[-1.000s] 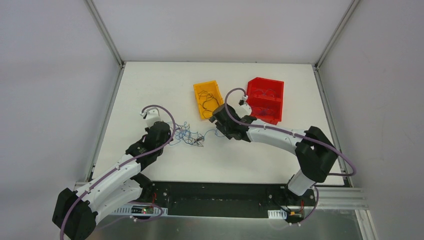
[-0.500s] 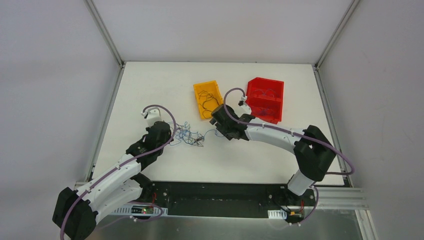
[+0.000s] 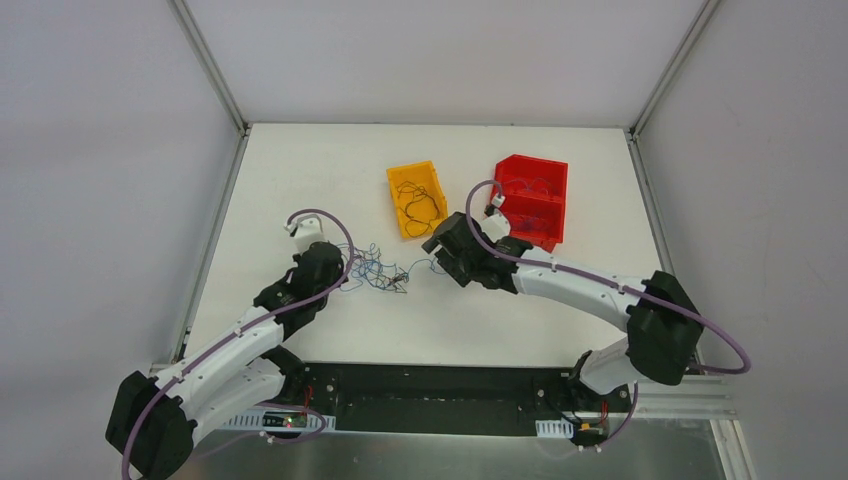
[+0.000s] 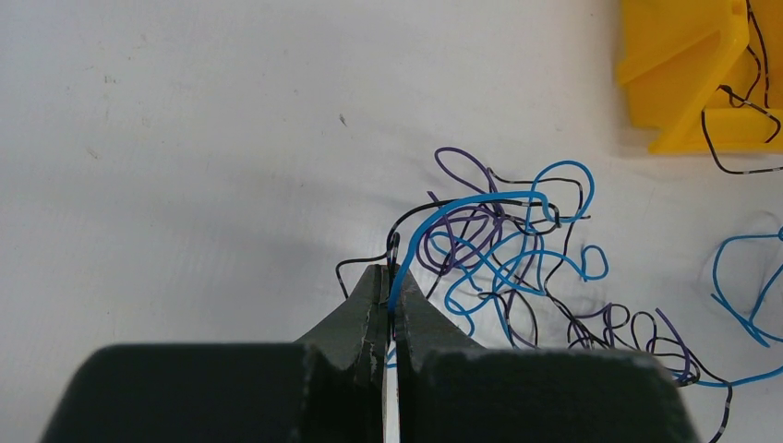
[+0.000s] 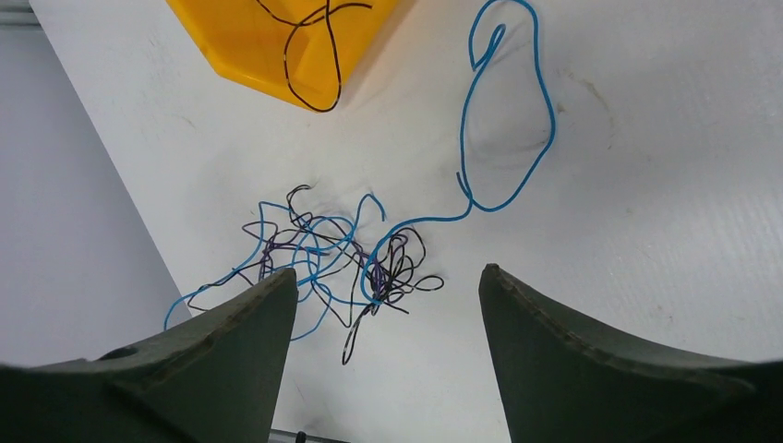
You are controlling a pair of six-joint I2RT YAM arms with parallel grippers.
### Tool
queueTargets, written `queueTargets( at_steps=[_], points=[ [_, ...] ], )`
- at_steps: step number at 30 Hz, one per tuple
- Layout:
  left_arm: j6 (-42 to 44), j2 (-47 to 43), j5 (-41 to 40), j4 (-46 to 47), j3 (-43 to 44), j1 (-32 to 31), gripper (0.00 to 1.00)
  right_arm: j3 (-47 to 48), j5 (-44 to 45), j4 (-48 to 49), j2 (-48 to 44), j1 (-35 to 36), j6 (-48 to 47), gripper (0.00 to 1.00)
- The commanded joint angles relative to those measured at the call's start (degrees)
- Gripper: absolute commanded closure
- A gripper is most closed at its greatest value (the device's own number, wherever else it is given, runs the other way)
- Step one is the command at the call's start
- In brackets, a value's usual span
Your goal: Untangle the cables
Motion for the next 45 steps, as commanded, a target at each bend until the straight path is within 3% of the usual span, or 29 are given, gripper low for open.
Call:
queueTargets(
  at_steps=[1, 8, 11, 13, 16, 19, 23, 26, 29, 33, 40, 45],
  points=[
    [0.80, 0.61, 0.80, 1.67, 0.06, 0.45, 0.99, 3.37, -2.47, 3.14, 3.75, 0.34, 1.16, 0.24],
    [1.03, 0.08, 0.73, 1.60, -0.20, 0.43, 0.99, 4.79, -4.94, 6.55, 9.13, 0.34, 1.38, 0.31],
    [1.60, 0.02, 1.41, 2.15, -0.36, 0.45, 0.98, 5.34, -6.87, 8.12, 11.22, 0.31, 0.88, 0.43],
    [2.21, -0.11, 2.42, 2.90, -0.58, 0.45, 0.96, 5.77, -7.81, 8.43, 12.30, 0.34, 0.47, 0.60],
    [3.15, -0.11, 4.34, 4.16, -0.94, 0.45, 0.94, 4.65, -7.67, 8.72, 11.34, 0.19, -0.56, 0.99],
    [4.32, -0.64, 6.47, 5.52, -1.42, 0.45, 0.82, 1.34, -5.03, 8.68, 7.07, -0.51, -1.37, 1.00],
    [6.71, -2.10, 13.96, 9.84, -2.89, 0.45, 0.39, -2.22, -3.50, 8.60, 0.76, -1.83, -5.24, 1.00],
    [8.76, -4.65, 21.47, 13.91, -4.40, 0.45, 0.21, -3.17, -3.22, 6.63, -2.57, -2.61, -6.54, 1.00],
    [10.79, -7.24, 32.16, 19.05, -5.95, 0.32, 0.16, -3.89, -3.14, 5.08, -4.13, -2.95, -6.48, 1.00],
    [13.26, -6.50, 43.09, 22.56, -4.36, -0.25, 0.17, -4.98, -3.88, 4.64, -5.05, -3.09, -4.72, 1.00],
    [18.92, 4.35, 51.71, 25.34, 2.68, -5.23, 0.26, -4.33, -3.52, 2.61, -4.99, -3.48, -4.40, 1.00],
    [21.93, 10.36, 51.50, 24.06, 6.18, -9.47, 0.28, -3.62, -4.33, 1.96, -4.90, -3.77, -4.93, 1.00]
  ],
)
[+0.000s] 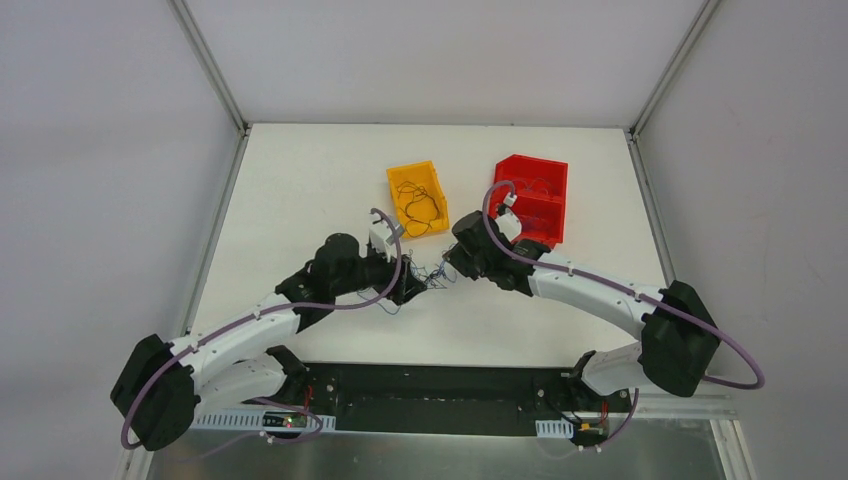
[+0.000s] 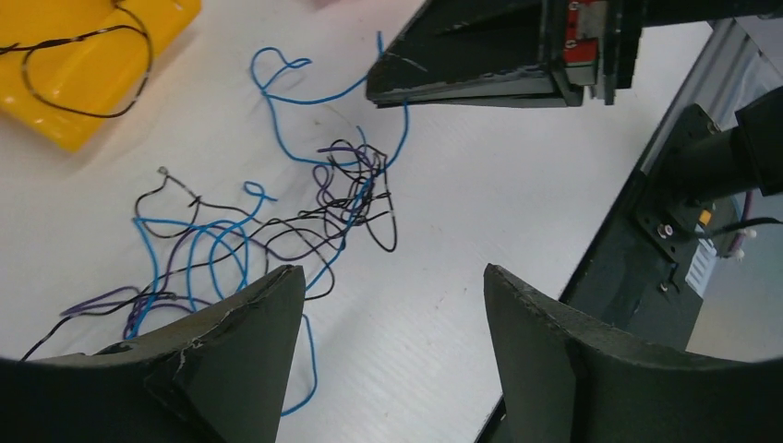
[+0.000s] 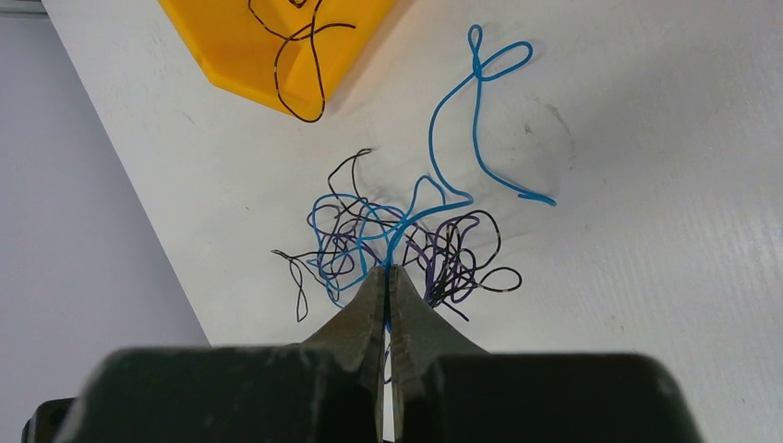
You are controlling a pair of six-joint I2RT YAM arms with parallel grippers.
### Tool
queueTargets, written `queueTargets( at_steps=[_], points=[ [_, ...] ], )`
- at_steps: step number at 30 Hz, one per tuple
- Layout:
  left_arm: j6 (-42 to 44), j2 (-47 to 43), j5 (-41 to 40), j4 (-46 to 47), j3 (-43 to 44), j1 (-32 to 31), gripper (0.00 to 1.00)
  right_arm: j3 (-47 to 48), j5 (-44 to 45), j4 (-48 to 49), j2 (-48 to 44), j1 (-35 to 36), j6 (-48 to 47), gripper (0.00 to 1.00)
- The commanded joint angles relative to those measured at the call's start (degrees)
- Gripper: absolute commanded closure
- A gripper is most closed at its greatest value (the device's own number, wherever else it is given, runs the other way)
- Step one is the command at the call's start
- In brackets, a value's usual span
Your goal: Untangle the cables
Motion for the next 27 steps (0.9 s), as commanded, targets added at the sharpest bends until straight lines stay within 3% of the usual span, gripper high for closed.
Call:
queueTargets(
  at_steps=[1, 14, 21, 23, 25, 27],
  points=[
    [5.09, 4.02, 2.68, 1.46, 4.56, -3.02, 0.29, 1.34, 0.44, -1.55, -1.12, -0.34, -0.22, 1.00],
    [7.05, 14.00, -0.40, 0.02, 10.15, -4.42, 0.53, 0.23, -1.13, -0.23, -2.44, -0.47, 0.84, 1.00],
    [6.91, 16.80, -1.28, 0.77, 10.31, -4.52, 0.60, -0.61, -1.95, 0.67, -2.37, -0.43, 1.75, 1.00],
    [6.81, 17.57, -1.62, 0.86, 10.35, -4.56, 0.70, -0.76, -1.80, 0.74, -2.44, -0.44, 1.93, 1.00],
    [6.45, 17.54, -2.34, 0.79, 10.40, -4.57, 0.96, -1.03, -1.63, 0.61, -2.68, -0.44, 2.08, 1.00],
    [5.28, 16.35, -3.97, 0.68, 10.25, -4.51, 1.00, -1.27, -1.26, -0.11, -3.06, -0.47, 2.12, 1.00]
  ],
)
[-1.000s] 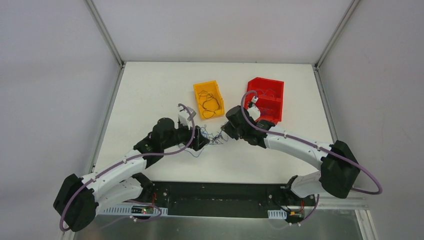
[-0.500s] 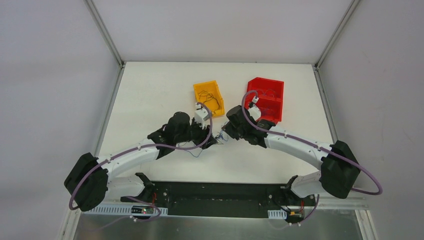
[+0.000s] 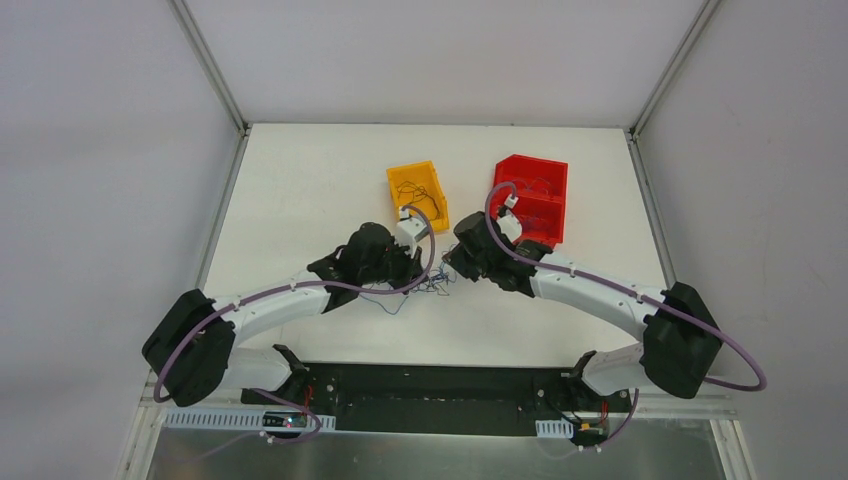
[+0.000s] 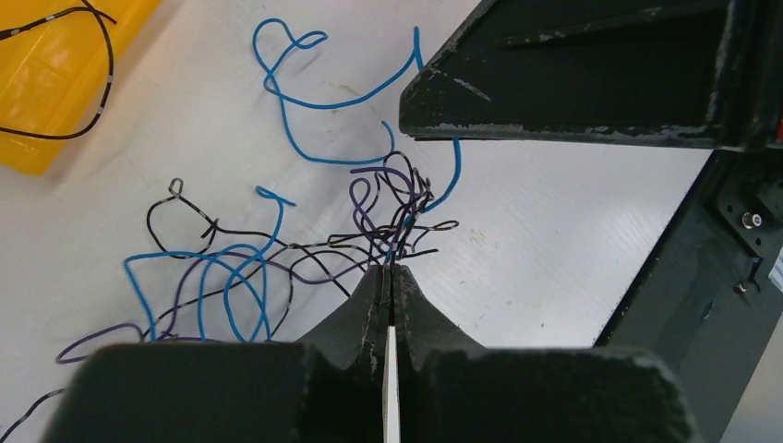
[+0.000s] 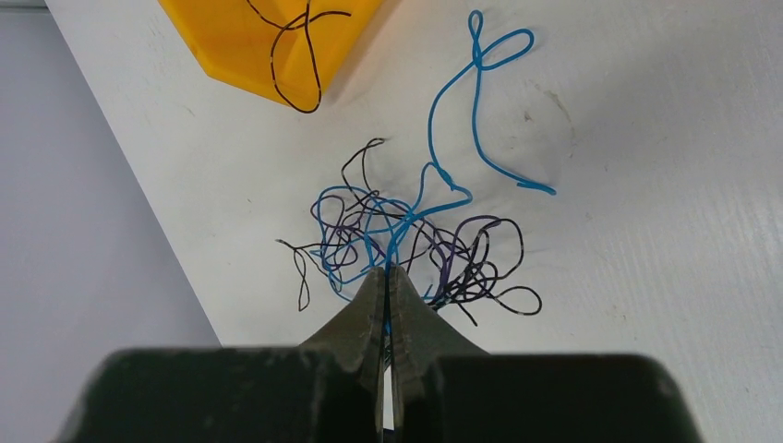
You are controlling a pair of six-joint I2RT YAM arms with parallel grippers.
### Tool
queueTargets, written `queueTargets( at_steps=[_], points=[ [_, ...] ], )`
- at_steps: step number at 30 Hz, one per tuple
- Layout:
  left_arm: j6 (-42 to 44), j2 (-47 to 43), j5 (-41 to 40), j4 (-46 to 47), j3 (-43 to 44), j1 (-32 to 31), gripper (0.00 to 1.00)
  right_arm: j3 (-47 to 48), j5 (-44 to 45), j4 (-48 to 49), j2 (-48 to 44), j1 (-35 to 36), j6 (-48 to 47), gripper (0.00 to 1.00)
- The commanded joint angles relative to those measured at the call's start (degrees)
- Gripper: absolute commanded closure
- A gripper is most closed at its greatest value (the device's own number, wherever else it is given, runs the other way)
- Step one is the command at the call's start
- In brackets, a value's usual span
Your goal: Untangle the cables
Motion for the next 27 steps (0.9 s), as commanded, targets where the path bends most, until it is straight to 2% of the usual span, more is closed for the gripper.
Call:
queueTargets(
  at_steps=[1, 7, 11, 13, 19, 24, 27],
  points=[
    [-1.28, -2.38, -3.74, 0.82, 1.83, -0.54, 1.00, -0.73, 0.92, -1.25, -2.91, -0.32, 1.10, 1.00],
    [-7.57, -9.75, -12.24, -4.39, 2.03, -0.51, 1.00, -7.96, 5.01, -6.49, -8.11, -0.99, 1.12, 1.00],
    [-12.64, -12.83, -26.07, -15.34, 5.77, -0.14, 1.00, -14.83, 7.53, -8.84, -14.33, -1.95, 2.15, 1.00],
    [-15.98, -13.45, -30.12, -22.00, 8.79, 1.90, 1.00, -17.50, 9.80, -10.95, -17.78, -2.36, 3.14, 1.00],
    [-21.90, -14.44, -32.25, -32.36, 13.29, 8.70, 1.00, -22.57, 17.10, -19.75, -30.45, -3.76, 5.89, 1.00],
    [-24.50, -16.72, -26.45, -34.43, 14.11, 16.08, 1.00, -22.84, 25.57, -30.60, -43.18, -4.37, 5.39, 1.00],
    [-24.90, -17.65, -26.86, -35.92, 15.47, 17.10, 1.00, -21.11, 30.84, -37.32, -50.71, -4.38, 3.35, 1.00]
  ],
)
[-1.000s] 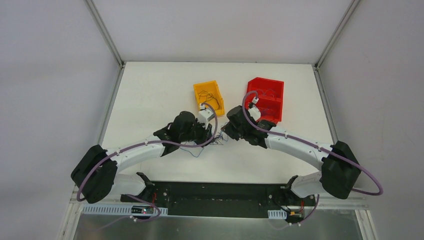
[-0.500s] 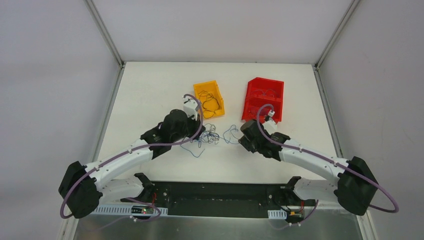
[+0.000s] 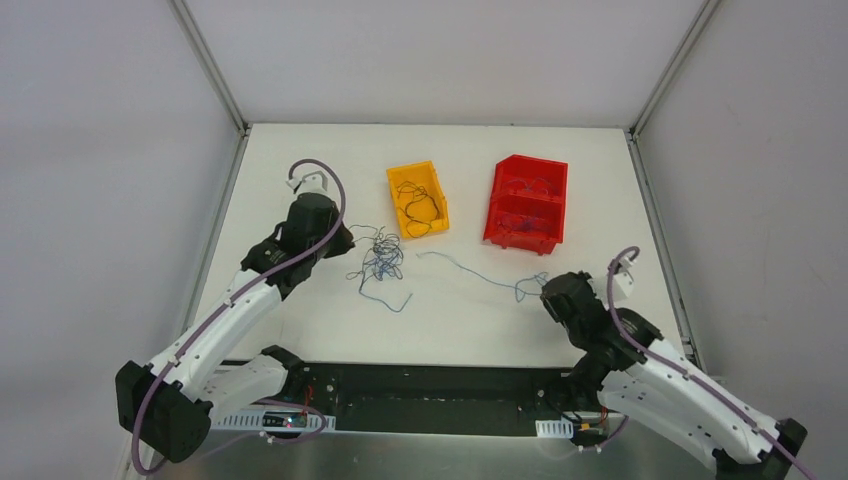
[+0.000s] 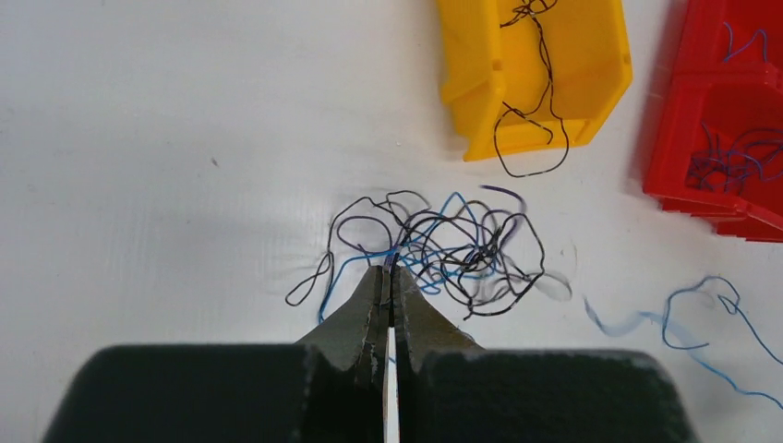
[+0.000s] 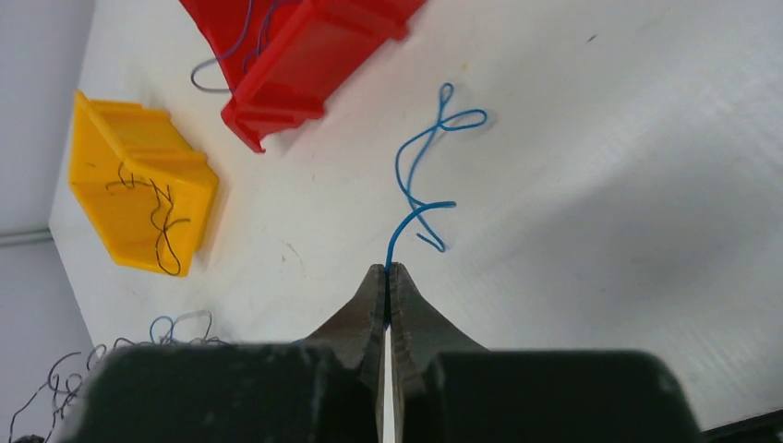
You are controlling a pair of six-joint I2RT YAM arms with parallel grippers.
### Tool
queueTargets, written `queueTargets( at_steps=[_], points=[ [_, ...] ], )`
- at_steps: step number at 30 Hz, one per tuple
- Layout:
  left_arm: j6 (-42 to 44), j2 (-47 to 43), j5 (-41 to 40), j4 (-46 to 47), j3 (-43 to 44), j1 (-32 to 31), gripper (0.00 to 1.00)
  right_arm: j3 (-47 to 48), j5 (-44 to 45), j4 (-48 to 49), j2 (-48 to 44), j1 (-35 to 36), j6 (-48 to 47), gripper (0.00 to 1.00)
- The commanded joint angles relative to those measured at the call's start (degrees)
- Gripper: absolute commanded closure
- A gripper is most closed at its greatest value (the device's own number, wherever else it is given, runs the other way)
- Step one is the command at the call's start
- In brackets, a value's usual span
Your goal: Untangle the cables
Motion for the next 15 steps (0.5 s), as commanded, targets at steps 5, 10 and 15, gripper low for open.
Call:
queueTargets(
  at_steps=[5, 10, 15],
  points=[
    [-2.80, -2.50, -5.17, -9.98, 8.23, 2.60, 1.00, 7.30, 18.29, -24.40, -14.53, -0.34, -1.58, 1.00],
    [-3.18, -4.02, -5.50, -12.22, 9.58, 3.09, 1.00, 9.16, 16.59, -20.66, -17.38, -0.31, -10.49, 1.00],
    [-3.60, -4.93, -0.92, -11.64, 7.29, 3.09, 1.00, 9.57, -1.29, -1.65, -16.74, -0.37, -31.17, 1.00]
  ],
)
